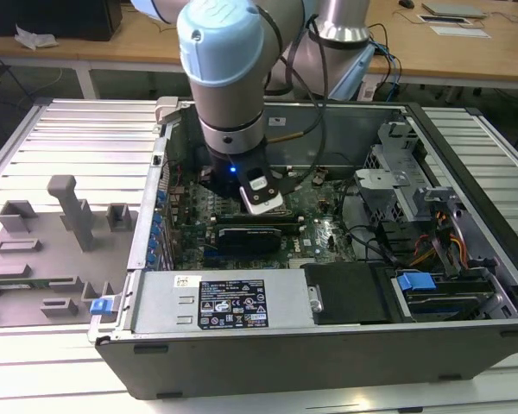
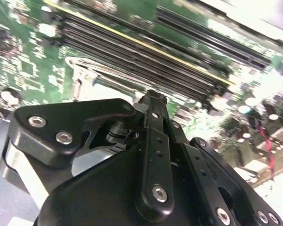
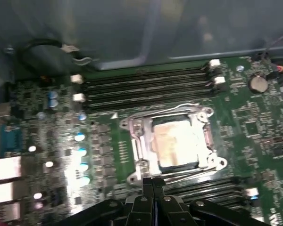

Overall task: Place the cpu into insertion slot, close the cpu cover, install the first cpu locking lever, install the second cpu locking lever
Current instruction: 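Install the second cpu locking lever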

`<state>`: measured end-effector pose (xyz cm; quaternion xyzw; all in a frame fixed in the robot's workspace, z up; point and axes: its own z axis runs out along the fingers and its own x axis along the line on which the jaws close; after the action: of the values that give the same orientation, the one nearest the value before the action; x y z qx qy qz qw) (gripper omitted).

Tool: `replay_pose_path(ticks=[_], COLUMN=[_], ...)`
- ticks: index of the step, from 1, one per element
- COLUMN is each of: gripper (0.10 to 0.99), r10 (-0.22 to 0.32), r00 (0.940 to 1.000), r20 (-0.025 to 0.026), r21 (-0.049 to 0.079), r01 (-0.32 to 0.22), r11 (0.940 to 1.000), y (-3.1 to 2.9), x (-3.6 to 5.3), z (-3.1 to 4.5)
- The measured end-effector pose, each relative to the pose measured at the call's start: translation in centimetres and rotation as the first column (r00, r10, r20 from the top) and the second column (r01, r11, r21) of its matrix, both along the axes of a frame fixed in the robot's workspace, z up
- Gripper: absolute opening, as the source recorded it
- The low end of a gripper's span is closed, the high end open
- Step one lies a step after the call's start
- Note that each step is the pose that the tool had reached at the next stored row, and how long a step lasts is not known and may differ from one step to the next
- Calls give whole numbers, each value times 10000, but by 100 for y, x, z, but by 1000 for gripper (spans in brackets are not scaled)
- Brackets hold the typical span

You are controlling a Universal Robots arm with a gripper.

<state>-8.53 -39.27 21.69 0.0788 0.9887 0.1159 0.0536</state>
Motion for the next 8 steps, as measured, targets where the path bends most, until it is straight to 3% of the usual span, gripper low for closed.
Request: replay_pose_path(ticks=[2,4,8], gripper=[106,106,106], r10=[-2,-5,-6], r00=[10000,10000,9999], r20=[-25,-86,-114], r21=[-21,-133,-323], r01=[2,4,3], r11=[10000,9999,9995], y=[0,3,130], x=[94,199,240], z=[0,0,0])
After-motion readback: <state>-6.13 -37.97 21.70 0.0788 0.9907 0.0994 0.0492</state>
